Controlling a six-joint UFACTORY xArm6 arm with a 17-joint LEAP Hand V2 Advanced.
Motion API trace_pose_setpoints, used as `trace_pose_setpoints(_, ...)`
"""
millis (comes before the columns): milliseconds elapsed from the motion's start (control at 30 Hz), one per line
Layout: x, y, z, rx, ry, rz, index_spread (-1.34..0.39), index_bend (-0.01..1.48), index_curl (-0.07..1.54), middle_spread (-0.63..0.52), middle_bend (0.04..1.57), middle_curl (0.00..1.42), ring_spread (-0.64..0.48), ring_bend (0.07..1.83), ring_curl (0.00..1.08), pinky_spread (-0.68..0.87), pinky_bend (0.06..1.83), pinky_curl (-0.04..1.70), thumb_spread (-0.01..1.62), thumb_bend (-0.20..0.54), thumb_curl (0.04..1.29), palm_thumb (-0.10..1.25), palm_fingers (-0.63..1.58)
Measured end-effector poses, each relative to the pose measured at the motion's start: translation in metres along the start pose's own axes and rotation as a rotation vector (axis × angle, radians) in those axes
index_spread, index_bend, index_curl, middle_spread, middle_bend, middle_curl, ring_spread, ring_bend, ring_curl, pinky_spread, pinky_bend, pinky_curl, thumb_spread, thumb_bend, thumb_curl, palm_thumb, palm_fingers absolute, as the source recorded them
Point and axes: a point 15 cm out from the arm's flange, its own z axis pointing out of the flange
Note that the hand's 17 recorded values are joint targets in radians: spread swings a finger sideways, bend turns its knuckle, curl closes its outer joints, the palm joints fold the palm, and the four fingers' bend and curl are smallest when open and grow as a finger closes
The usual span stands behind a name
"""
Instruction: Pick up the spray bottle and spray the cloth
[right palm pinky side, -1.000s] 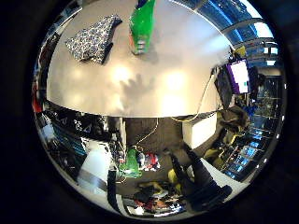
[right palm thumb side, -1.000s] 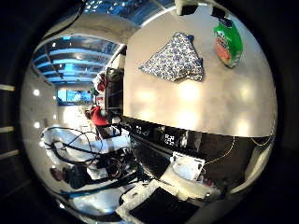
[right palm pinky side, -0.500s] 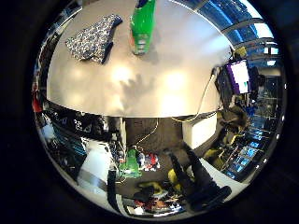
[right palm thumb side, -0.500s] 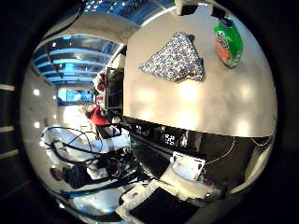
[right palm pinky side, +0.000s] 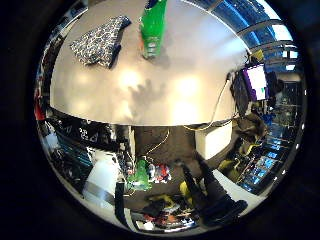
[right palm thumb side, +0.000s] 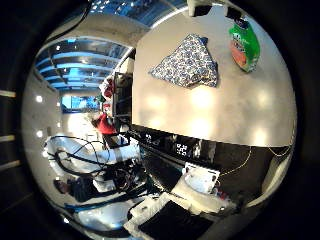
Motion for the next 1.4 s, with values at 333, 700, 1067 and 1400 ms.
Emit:
trace_pose_setpoints(333, 0.044, -0.012, -0.016, 0.139, -0.094, 0.186, -0.26, 0.14, 0.26, 0.02, 0.24, 0.35, 0.14, 0.28, 0.27, 0.44, 0.36, 0.31, 1.05, -0.024, 0.27, 0.38, 0.2)
trace_pose_setpoints(700, 0.099, -0.035, -0.012, 0.205, -0.216, 0.322, -0.18, 0.15, 0.24, 0.11, 0.2, 0.34, 0.17, 0.3, 0.27, 0.42, 0.45, 0.33, 1.0, -0.031, 0.27, 0.34, 0.07)
trace_pose_setpoints(1067, 0.139, -0.06, 0.015, 0.31, -0.355, 0.399, -0.14, 0.14, 0.23, 0.2, 0.18, 0.31, 0.21, 0.27, 0.26, 0.4, 0.47, 0.32, 0.93, -0.031, 0.28, 0.27, -0.05)
trace_pose_setpoints(1400, 0.151, -0.074, 0.043, 0.393, -0.462, 0.451, -0.14, 0.14, 0.22, 0.22, 0.18, 0.29, 0.22, 0.27, 0.26, 0.4, 0.44, 0.32, 0.93, -0.03, 0.29, 0.29, -0.05)
